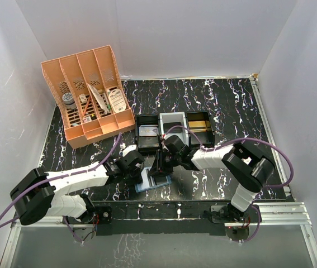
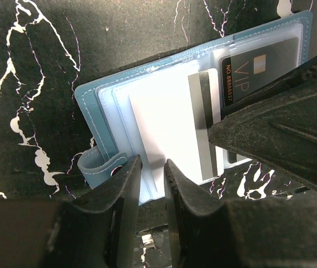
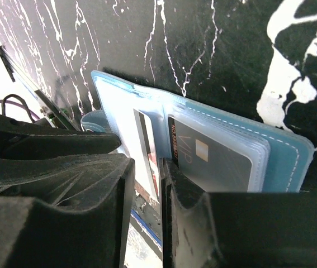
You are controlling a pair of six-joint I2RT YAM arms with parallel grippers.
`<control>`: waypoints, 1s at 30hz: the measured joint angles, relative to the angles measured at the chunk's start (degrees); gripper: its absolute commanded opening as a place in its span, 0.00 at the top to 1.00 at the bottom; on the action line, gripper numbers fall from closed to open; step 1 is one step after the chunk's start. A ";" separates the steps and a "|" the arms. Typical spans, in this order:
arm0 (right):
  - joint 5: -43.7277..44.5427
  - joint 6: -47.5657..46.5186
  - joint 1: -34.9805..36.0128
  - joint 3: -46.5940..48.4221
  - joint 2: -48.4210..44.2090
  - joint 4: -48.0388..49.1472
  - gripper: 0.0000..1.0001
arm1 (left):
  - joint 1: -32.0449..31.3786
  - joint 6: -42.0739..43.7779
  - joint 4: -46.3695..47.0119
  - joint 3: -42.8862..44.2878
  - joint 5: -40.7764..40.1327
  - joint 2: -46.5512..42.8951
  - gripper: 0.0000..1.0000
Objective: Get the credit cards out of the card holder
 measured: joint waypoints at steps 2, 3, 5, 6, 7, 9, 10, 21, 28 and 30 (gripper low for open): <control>-0.39 0.70 0.00 -0.83 0.04 1.51 0.85 | 0.00 0.04 0.00 0.00 0.00 -0.02 0.78; -0.66 1.36 -0.02 -1.36 0.09 2.58 0.88 | 0.00 0.07 0.00 -0.02 0.02 -0.07 0.78; -1.03 2.05 0.00 -2.16 0.13 4.15 0.91 | 0.00 0.07 0.00 -0.04 0.00 -0.09 0.78; -1.14 2.32 0.00 -2.67 0.13 5.07 0.93 | 0.00 0.09 0.00 -0.09 0.00 -0.11 0.78; -1.20 2.49 -0.02 -2.86 0.13 5.60 0.95 | 0.00 0.09 -0.04 -0.09 0.00 -0.15 0.78; -1.20 2.84 -0.02 -3.19 0.13 6.36 0.97 | 0.00 0.13 -0.17 -0.09 -0.02 -0.20 0.79; -1.20 3.02 -0.02 -3.21 0.13 6.49 0.99 | 0.00 0.20 -0.24 -0.09 -0.04 -0.24 0.79; -1.79 2.95 -0.81 -3.41 -0.20 6.10 1.00 | 0.00 0.46 -0.46 -0.15 -0.26 -0.39 0.79; -2.91 1.51 -2.58 -4.11 -1.44 4.87 1.00 | 0.00 0.50 -0.39 -0.20 -0.28 -0.39 0.80; -3.28 1.09 -3.10 -4.26 -1.73 4.63 1.00 | 0.00 0.50 -0.42 -0.20 -0.28 -0.39 0.80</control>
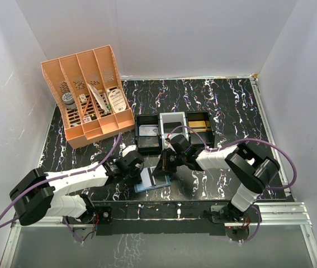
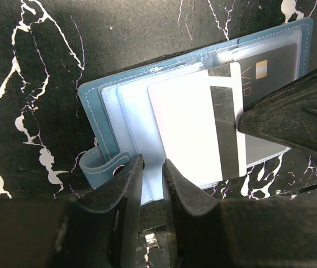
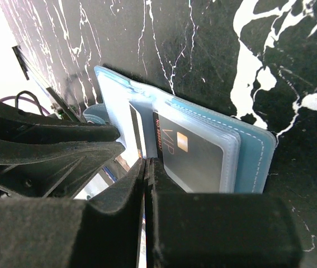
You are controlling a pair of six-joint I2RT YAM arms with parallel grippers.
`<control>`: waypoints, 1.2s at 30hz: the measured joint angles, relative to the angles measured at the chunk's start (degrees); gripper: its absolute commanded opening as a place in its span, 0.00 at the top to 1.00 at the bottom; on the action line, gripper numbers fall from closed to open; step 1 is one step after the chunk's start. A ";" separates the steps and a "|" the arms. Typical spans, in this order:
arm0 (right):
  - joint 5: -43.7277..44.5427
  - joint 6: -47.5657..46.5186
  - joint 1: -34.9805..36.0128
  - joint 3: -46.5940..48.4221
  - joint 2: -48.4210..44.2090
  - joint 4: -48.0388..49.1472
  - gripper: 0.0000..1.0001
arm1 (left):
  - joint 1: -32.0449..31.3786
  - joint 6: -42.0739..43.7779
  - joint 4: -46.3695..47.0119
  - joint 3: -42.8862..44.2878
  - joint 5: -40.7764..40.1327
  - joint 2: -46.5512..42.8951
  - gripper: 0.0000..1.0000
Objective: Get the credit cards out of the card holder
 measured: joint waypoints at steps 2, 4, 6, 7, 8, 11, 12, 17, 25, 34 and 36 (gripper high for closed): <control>-0.46 -0.63 -0.42 0.00 -0.07 -0.04 1.00 | 0.00 -0.02 -0.02 0.00 -0.04 0.00 0.79; -0.96 -1.01 -0.74 0.00 -0.09 -0.07 1.00 | 0.00 -0.02 -0.02 0.00 -0.13 -0.04 0.72; -1.22 -1.09 -0.81 -0.04 -0.09 -0.07 1.00 | 0.00 0.24 -0.07 0.00 -0.15 -0.37 0.60; -1.36 -1.09 -0.83 -0.09 -0.09 -0.04 1.00 | 0.00 0.48 -0.15 0.00 -0.15 -0.87 0.56; -1.42 -1.03 -0.83 -0.09 -0.09 0.00 1.00 | 0.00 0.66 -0.33 0.02 -0.20 -1.62 0.53; -1.79 -0.87 -0.83 -0.61 -0.09 0.70 1.00 | 0.00 1.14 -0.70 0.24 -0.20 -4.66 0.46; -1.79 -0.87 -0.83 -0.85 -0.09 1.09 1.00 | 0.00 1.46 -0.50 0.46 -0.07 -5.77 0.46; -2.19 -0.46 -0.83 -1.09 -0.09 1.88 1.00 | 0.00 2.73 3.17 2.45 2.36 -7.17 0.53; -2.29 0.44 -0.83 -1.40 -0.09 2.80 1.00 | 0.52 2.95 4.11 2.69 3.48 0.11 0.66; -3.06 0.96 -0.83 -1.97 0.02 4.09 0.94 | 1.90 1.81 5.86 -0.90 3.80 0.83 0.71; -3.34 0.79 -0.83 -1.92 0.07 4.20 0.87 | 1.95 1.88 5.90 -0.90 3.76 0.90 0.73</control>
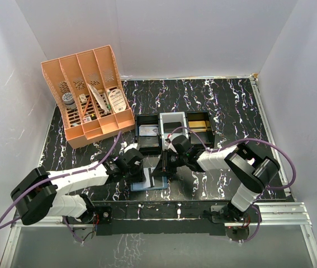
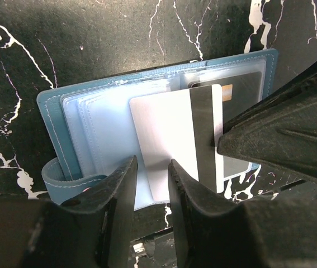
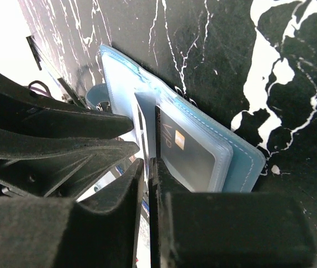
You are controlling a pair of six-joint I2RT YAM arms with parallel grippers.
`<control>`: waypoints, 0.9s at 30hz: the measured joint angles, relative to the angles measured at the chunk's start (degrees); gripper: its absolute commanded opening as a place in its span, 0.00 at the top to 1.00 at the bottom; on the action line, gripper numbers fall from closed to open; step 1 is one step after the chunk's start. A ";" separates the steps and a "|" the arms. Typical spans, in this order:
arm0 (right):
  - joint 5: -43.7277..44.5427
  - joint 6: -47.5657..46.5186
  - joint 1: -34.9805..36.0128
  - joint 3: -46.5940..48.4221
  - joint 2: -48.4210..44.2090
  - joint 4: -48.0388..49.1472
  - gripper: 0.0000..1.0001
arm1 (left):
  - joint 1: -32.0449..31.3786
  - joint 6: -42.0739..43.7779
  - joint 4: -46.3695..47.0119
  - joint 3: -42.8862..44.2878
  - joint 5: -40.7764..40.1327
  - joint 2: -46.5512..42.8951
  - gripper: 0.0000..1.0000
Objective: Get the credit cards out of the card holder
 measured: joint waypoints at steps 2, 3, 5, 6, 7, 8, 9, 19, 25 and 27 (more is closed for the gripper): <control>-0.35 -0.17 0.00 0.00 0.00 0.37 0.82 | 0.02 0.13 0.00 0.02 -0.04 0.22 0.74; -0.44 -0.17 0.00 0.00 0.00 0.66 0.81 | 0.02 0.20 0.07 0.04 -0.04 0.33 0.75; -0.57 -0.13 0.00 -0.02 -0.02 1.01 0.80 | 0.02 0.28 0.28 0.04 -0.02 0.42 0.76; -0.61 -0.09 0.00 -0.02 -0.02 1.16 0.80 | 0.02 0.33 0.42 0.04 0.00 0.42 0.76; -0.66 0.00 0.00 -0.02 -0.02 1.42 0.80 | 0.02 0.42 0.52 -0.02 0.02 0.44 0.77; -0.74 0.09 0.00 -0.02 -0.02 1.70 0.80 | 0.02 0.44 0.59 -0.04 0.02 0.44 0.77; -0.81 0.22 0.00 -0.04 -0.02 2.08 0.80 | 0.02 0.44 0.63 -0.09 0.04 0.42 0.77; 1.11 3.32 1.64 -1.11 -0.02 5.75 0.79 | 0.07 -0.04 0.68 -1.36 -0.26 -1.31 0.76; 2.25 7.85 2.73 -4.79 0.55 12.68 0.79 | 0.07 -0.55 0.72 -1.70 -0.31 -1.77 0.76; 2.49 8.48 3.10 -4.79 0.98 13.64 0.79 | 0.07 -0.61 0.72 -1.70 -0.31 -1.77 0.76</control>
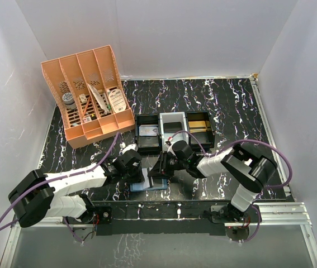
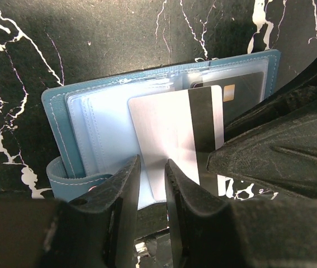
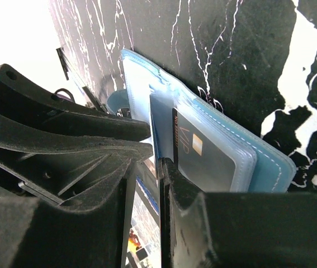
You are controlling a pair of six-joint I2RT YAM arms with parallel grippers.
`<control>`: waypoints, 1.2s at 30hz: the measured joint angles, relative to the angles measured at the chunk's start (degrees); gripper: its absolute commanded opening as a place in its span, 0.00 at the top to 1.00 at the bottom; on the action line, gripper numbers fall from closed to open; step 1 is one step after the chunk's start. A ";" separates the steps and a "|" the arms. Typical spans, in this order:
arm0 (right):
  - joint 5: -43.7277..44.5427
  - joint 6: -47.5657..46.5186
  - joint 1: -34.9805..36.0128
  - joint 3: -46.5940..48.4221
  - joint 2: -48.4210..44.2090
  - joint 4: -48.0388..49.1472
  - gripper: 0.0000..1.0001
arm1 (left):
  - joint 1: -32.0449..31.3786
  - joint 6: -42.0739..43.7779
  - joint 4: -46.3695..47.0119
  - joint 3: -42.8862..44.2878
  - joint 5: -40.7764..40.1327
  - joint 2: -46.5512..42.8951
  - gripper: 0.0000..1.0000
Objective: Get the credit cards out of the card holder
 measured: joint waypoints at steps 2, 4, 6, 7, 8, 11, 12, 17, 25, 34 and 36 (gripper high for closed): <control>0.59 0.35 0.35 0.00 0.07 0.37 0.80 | 0.00 0.00 0.00 0.00 0.00 0.00 0.76; 1.42 0.52 0.81 0.00 0.15 0.44 0.89 | 0.00 0.00 0.00 0.00 0.02 0.02 0.76; 2.03 0.81 1.22 0.00 0.42 0.66 0.94 | 0.00 0.02 -0.02 0.00 0.02 0.02 0.76; 2.29 0.94 1.31 -0.04 0.52 0.68 0.98 | 0.00 0.00 -0.02 0.00 0.02 0.00 0.76; 2.54 1.05 1.33 -0.13 0.55 0.68 1.00 | 0.00 -0.02 -0.02 0.00 0.02 0.00 0.76; 3.39 1.27 1.46 -0.52 0.52 0.33 1.00 | 0.00 -0.13 0.00 -0.07 0.02 -0.11 0.75; 3.52 1.14 1.49 -0.52 0.35 0.11 1.00 | 0.00 -0.31 0.00 -0.09 0.02 -0.20 0.75; 4.46 0.26 1.73 -0.50 -1.77 -2.71 1.00 | 0.00 -0.48 0.59 -0.55 0.37 -0.52 0.76; 5.46 0.31 1.73 -0.81 -3.91 -5.55 0.92 | 0.13 0.00 1.22 -0.28 1.75 0.37 0.84; 5.38 1.64 1.97 -0.68 -3.76 -5.68 0.84 | 0.22 -0.83 3.72 -1.18 3.65 0.98 0.88; 5.70 1.70 2.27 -0.28 -3.45 -6.16 0.86 | 0.26 -0.96 4.04 -1.18 3.80 1.27 0.89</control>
